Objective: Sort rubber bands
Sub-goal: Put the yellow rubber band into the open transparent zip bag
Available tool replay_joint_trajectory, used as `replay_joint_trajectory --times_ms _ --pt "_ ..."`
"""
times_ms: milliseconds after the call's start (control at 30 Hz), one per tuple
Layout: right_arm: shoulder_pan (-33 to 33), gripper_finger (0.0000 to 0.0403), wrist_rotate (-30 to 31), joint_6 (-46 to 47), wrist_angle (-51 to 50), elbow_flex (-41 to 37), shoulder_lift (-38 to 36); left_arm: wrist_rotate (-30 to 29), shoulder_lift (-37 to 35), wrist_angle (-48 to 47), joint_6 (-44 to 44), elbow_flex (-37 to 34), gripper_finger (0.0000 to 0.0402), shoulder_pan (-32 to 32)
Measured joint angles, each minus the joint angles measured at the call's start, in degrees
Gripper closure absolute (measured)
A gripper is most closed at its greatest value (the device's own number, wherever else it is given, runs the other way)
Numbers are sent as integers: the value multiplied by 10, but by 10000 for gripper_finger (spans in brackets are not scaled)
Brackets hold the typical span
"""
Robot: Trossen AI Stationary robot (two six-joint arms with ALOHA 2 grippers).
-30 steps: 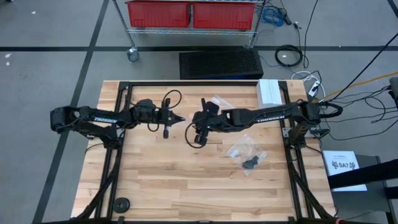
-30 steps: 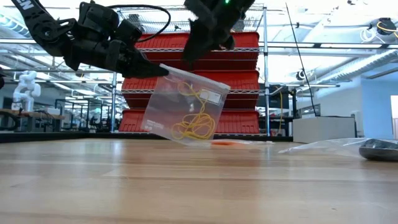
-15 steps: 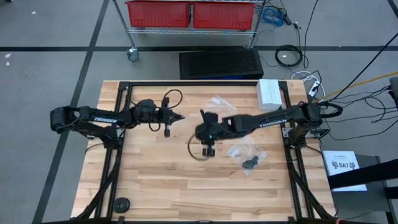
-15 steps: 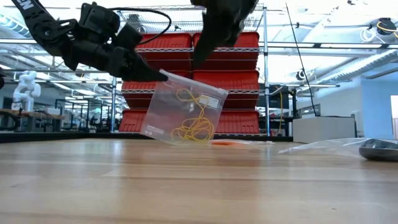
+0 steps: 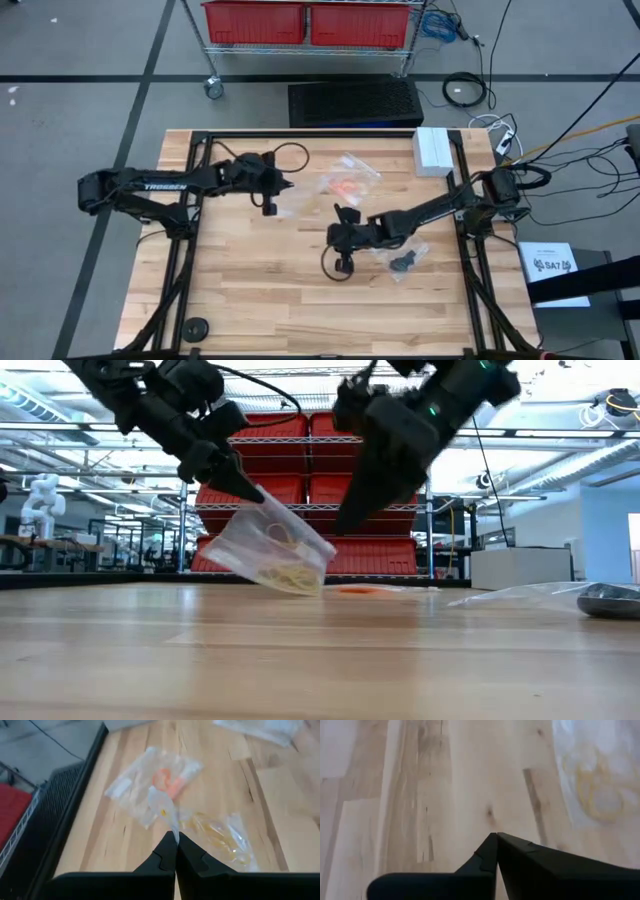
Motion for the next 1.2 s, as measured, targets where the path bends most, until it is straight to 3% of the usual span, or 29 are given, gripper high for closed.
replay_joint_trajectory --times_ms 167,367,600,833,1200 --pt "20 402 18 53 69 -59 0 -48 0 -97 5 34 400 -23" --pt "32 402 47 62 71 -67 0 -236 -5 -216 1 103 400 -54" --pt "30 403 47 40 86 -67 0 -271 -4 -359 -43 213 400 -77" --pt "30 403 45 38 76 -67 0 -255 21 -409 -104 232 400 -99" --pt "65 403 22 112 56 -67 0 -69 194 -347 -156 190 391 -152"
